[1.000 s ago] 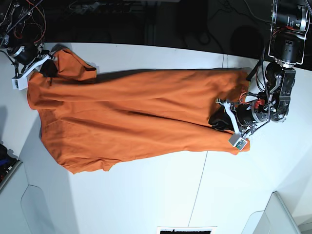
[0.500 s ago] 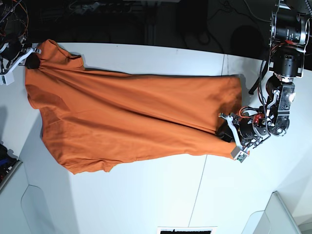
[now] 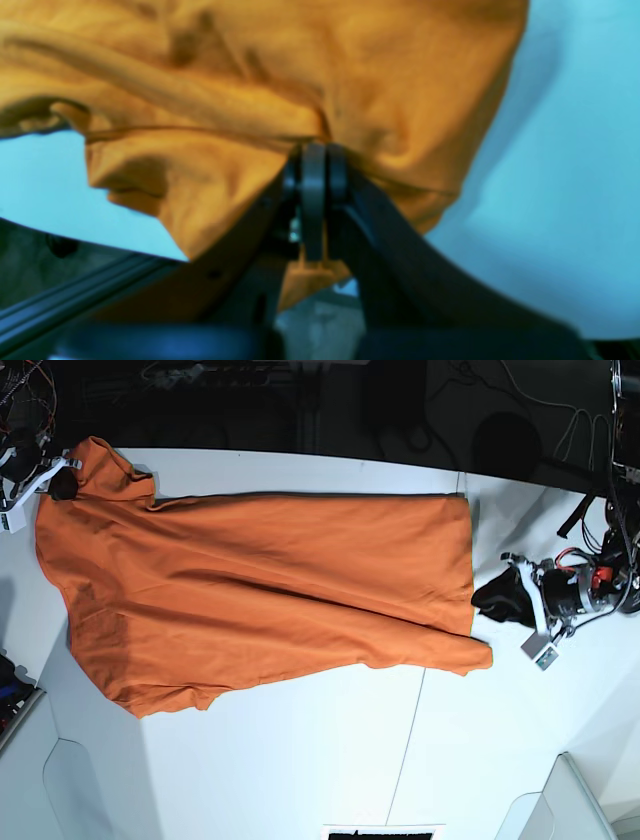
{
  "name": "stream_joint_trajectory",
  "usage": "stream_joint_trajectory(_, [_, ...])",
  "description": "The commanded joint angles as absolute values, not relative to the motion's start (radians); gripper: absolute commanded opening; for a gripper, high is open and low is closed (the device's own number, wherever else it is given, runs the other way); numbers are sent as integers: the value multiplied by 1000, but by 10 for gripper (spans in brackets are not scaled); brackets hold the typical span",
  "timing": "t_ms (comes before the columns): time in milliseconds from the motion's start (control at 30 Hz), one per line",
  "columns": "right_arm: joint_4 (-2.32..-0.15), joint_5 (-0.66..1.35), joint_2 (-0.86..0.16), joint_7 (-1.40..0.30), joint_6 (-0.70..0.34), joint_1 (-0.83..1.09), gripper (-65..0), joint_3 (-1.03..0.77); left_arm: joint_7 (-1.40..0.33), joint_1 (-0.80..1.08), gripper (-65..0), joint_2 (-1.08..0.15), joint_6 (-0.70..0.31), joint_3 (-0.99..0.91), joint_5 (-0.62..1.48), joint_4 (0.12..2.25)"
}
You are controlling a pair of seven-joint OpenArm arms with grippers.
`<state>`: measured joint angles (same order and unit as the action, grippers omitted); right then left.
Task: Layout the t-shirt on the table in an organized manner, then fold the t-shirt properly
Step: 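Grasp the shirt edge with the left gripper and drag it toward the shirt's end, then reach the left gripper across the shirt and pinch fabric near the right gripper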
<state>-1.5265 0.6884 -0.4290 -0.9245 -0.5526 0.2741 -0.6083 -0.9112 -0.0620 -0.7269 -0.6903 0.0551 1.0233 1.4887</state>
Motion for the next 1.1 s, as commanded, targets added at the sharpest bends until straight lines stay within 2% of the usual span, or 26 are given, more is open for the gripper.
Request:
stream_joint_trajectory(0, [-1537,696,-448,-913,-547,272,-650,-616,-898,-43,-417,-748,-698,6,1060,1507])
stream_joint_trajectory(67, [-1537,696,-448,-913,-547,273,-650,-616,-914,46,-414,-747,-698,-81,1105,1507])
stream_joint_trajectory(200, [-1537,699,-448,-912,-547,272,-650,-616,-955,215,-317,-742,-698,-212,1180,1507])
stream_joint_trajectory(333, [-1537,706,-448,-887,-547,261,-650,-613,-960,286,-314,-718,-698,-227,1216,1507])
stream_joint_trajectory(767, [-1537,703,-448,-891,-547,256,-650,-613,-999,286,-315,-551,-698,-197,1184,1526])
stream_joint_trajectory(800, [-1537,703,-448,-890,-547,255,-650,-613,-999,286,-332,-546,-698,-191,1182,1526])
stream_joint_trajectory(833, [-1537,704,-448,-890,-547,255,-650,-613,-995,286,-382,-543,-698,-187,1182,1526])
stream_joint_trajectory(933, [-1537,704,-448,-890,-547,256,-650,-613,-955,282,-632,-542,-698,-187,1212,1530])
stream_joint_trajectory(967, [-1537,704,-448,-890,-547,255,-650,-613,-948,281,-650,-544,-698,-192,1231,1541])
stream_joint_trajectory(1067, [-1537,704,-448,-889,-547,255,-650,-613,-935,279,-650,-549,-698,-213,1258,1639])
